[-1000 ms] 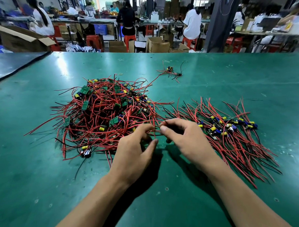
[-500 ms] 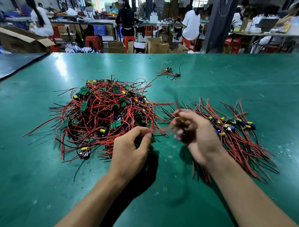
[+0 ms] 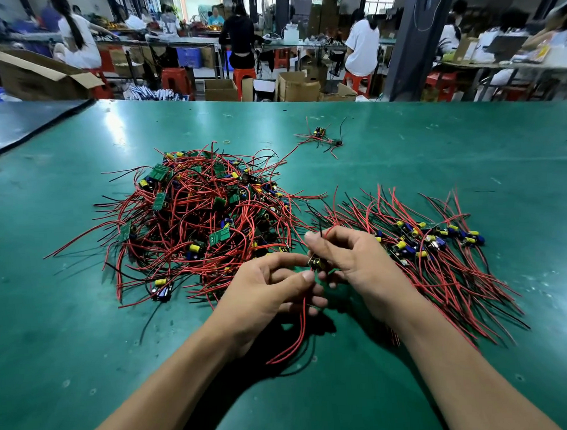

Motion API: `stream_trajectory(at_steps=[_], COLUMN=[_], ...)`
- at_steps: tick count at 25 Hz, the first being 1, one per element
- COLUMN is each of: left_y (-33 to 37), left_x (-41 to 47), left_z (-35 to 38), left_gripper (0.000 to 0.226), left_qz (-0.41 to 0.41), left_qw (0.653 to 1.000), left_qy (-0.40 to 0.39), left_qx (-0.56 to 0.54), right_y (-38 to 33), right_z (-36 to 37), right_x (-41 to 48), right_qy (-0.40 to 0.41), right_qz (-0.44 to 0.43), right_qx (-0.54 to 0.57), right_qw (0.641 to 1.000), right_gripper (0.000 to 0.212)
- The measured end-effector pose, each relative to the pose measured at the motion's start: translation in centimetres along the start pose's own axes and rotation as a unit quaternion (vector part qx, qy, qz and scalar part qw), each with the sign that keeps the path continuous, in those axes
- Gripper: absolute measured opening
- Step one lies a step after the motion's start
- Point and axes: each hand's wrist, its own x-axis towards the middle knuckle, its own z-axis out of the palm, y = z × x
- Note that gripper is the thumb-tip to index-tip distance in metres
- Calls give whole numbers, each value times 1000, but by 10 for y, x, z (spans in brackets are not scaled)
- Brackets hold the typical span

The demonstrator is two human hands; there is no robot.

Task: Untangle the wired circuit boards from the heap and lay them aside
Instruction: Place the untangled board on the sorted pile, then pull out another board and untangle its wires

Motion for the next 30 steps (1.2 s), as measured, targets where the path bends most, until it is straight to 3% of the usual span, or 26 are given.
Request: stream_trajectory(at_steps=[3,7,12,16,21,26,30], left_y=[3,6,6,7,8,6,7], left_x=[-2,-4,-3,-5,-4,-3,-2], left_z=[1,0,3,2,2,-1,-3], left_gripper=[37,34,39,41,18,26,20], left_qz=[-32,-51,-45,-71,-59,-39,-40], left_qw=[999,996,998,995,995,998,998], left_qy=[-30,-69,-40,-69,-81,-52,-35], left_qx=[-20,1,19,-22,-28,14,37], right_y=[-3,-1,2,0,-2,-1,-1], right_z=[-6,-3,3,-1,-2,3,2], right_x=[3,3,2,6,7,2,1], right_qy=[33,-1,-47,-24,-27,-69,-90], right_qz=[37,57,63,72,91,99,106], right_qx=[34,101,102,189,265,201,198], right_qw=[998,993,992,979,960,972,970], right_gripper=[33,28,35,31,29,23,18])
